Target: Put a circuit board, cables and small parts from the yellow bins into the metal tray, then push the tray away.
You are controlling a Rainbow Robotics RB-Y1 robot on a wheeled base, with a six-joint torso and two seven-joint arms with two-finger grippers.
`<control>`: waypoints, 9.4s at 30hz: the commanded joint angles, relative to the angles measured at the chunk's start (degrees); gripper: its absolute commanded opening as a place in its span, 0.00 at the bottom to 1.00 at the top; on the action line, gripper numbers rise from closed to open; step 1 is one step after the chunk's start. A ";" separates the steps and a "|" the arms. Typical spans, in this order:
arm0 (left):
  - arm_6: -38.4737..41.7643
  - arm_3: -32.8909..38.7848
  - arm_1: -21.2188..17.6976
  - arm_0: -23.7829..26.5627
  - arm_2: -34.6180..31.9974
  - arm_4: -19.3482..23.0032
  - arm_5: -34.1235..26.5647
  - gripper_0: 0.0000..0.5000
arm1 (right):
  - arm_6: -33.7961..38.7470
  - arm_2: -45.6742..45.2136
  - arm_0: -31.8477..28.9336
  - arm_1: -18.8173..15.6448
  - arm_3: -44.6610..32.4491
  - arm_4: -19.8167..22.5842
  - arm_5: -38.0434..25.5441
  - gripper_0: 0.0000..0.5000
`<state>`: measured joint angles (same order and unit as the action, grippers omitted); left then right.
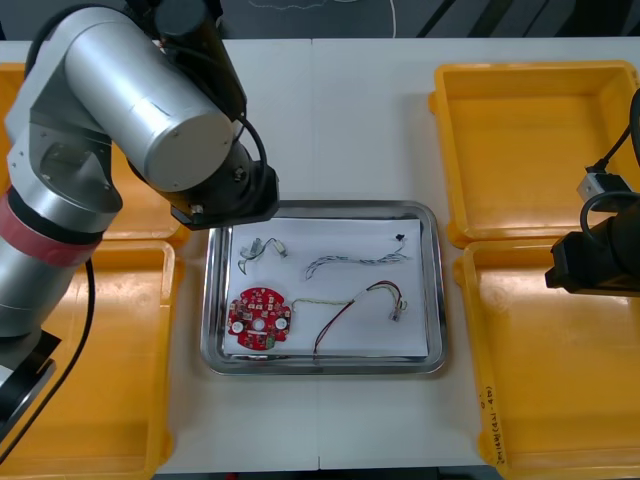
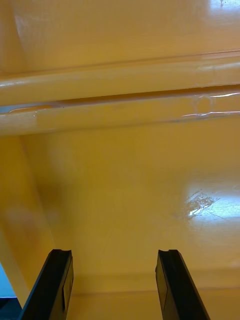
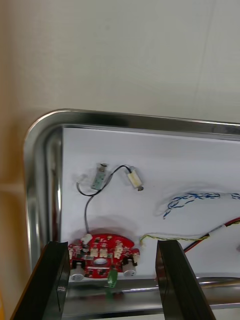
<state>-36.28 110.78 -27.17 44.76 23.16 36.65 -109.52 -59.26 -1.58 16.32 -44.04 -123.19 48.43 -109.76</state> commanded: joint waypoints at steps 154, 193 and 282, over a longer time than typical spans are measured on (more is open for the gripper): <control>-36.23 15.78 -20.02 -37.55 -44.61 12.39 -0.48 1.00 | -27.93 70.31 36.06 20.22 6.38 -13.36 15.72 0.96; -36.23 15.78 -20.02 -37.55 -44.61 12.39 -0.48 1.00 | -29.07 78.84 36.42 21.63 12.00 -17.93 21.26 0.96; -36.23 15.78 -20.02 -37.55 -44.61 12.39 -0.48 1.00 | -36.10 70.13 46.44 25.59 23.61 -14.76 17.56 0.00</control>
<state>-71.01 125.00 -44.75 8.55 -19.74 49.59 -109.61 -92.84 70.97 60.04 -19.69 -100.07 33.08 -92.10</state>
